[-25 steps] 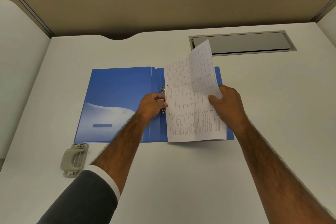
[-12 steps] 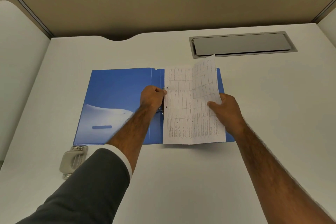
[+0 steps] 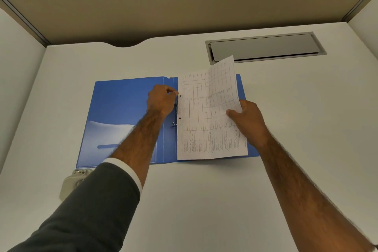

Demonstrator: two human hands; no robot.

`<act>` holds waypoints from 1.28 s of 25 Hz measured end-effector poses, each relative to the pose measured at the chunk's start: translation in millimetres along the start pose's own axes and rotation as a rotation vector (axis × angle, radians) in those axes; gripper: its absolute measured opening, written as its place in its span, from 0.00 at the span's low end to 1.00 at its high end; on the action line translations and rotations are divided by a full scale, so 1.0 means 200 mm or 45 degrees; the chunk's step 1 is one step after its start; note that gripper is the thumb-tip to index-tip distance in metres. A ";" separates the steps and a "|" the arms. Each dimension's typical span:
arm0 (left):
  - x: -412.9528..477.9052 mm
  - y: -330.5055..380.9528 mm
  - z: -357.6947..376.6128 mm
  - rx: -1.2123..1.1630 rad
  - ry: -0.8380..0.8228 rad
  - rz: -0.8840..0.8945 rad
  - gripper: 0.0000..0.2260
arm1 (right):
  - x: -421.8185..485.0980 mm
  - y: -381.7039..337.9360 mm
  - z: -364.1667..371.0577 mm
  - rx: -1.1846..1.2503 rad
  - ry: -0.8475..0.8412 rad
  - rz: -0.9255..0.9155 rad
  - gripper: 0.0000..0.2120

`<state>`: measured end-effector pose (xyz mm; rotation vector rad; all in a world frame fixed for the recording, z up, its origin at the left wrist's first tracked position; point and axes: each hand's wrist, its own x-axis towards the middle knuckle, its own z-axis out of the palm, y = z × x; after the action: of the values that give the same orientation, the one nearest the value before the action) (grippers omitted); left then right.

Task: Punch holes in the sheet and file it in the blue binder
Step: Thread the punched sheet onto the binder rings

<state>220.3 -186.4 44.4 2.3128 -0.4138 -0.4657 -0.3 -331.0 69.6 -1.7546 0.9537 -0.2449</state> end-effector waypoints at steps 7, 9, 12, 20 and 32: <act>0.06 -0.01 0.02 -0.144 -0.238 -0.173 0.07 | 0.03 0.00 -0.03 -0.038 -0.013 -0.013 0.16; 0.07 0.00 0.01 -0.153 -0.277 -0.178 0.09 | 0.03 0.00 -0.03 -0.036 -0.019 -0.015 0.16; 0.08 -0.01 -0.01 -0.114 -0.345 -0.191 0.09 | 0.04 0.00 -0.04 -0.042 -0.036 -0.019 0.16; 0.06 -0.02 0.03 -0.056 -0.322 -0.170 0.07 | 0.05 0.05 -0.04 -0.014 -0.019 0.035 0.13; -0.31 -0.05 0.05 0.277 0.150 0.450 0.17 | 0.12 0.23 -0.06 -0.203 0.126 0.166 0.11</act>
<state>161.7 -158.9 42.8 2.3887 -0.8308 -0.1148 -13.4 -360.8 28.2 -1.8293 1.1822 -0.1768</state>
